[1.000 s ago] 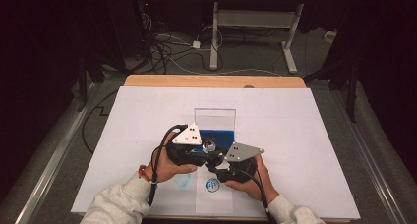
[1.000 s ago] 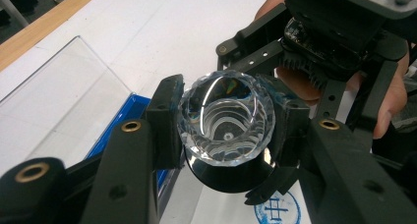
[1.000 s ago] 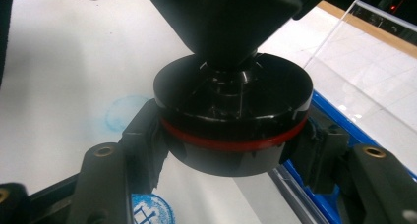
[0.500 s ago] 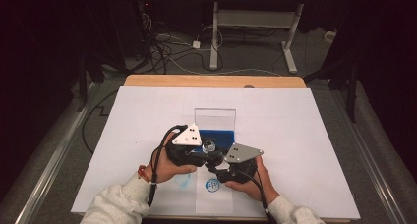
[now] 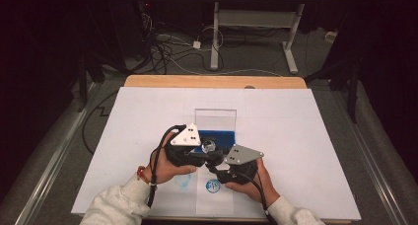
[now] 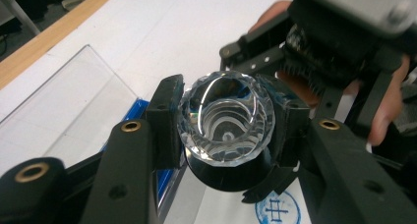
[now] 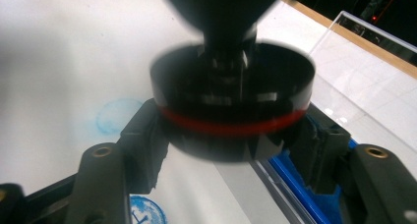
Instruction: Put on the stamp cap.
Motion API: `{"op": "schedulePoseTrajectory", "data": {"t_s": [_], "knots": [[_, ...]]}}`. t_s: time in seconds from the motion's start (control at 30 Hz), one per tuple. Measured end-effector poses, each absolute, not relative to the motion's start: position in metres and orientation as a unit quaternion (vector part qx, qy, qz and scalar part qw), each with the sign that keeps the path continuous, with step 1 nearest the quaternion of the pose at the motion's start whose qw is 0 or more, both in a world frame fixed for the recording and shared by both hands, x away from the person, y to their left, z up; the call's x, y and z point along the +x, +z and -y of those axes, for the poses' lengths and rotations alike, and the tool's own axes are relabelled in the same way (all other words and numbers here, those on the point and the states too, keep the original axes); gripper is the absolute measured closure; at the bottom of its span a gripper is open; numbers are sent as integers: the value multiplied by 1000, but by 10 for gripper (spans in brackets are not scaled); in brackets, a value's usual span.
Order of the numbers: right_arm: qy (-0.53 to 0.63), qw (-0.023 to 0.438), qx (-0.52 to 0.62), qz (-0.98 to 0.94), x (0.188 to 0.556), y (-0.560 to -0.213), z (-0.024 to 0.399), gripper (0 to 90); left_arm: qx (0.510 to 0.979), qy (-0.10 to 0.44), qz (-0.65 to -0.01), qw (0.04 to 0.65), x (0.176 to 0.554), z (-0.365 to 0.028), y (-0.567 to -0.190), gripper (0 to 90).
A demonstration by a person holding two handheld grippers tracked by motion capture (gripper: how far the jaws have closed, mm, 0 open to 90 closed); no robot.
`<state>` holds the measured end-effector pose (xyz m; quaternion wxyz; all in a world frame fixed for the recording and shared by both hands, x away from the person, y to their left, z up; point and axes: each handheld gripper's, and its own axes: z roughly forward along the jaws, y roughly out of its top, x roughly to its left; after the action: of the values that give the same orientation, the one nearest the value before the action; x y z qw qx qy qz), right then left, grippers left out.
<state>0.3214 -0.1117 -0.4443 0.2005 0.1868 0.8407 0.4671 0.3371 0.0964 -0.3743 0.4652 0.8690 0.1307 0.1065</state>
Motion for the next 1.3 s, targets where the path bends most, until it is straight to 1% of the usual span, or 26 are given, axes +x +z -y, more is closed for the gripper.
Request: {"op": "schedulePoseTrajectory", "data": {"t_s": [0.33, 0.6, 0.73, 0.9, 1.3], "knots": [[465, 210, 184, -840, 321, -444, 115, 345, 866, 114, -133, 469, 337, -103, -369, 546], [463, 219, 191, -837, 321, -440, 123, 298, 867, 120, -138, 463, 337, -107, -369, 546], [455, 243, 192, -835, 320, -436, 126, 280, 870, 124, -139, 457, 337, -108, -371, 546], [455, 254, 204, -828, 319, -433, 131, 244, 874, 127, -143, 447, 338, -110, -374, 546], [454, 272, 218, -820, 315, -426, 151, 244, 878, 140, -152, 432, 341, -115, -376, 546]]}}
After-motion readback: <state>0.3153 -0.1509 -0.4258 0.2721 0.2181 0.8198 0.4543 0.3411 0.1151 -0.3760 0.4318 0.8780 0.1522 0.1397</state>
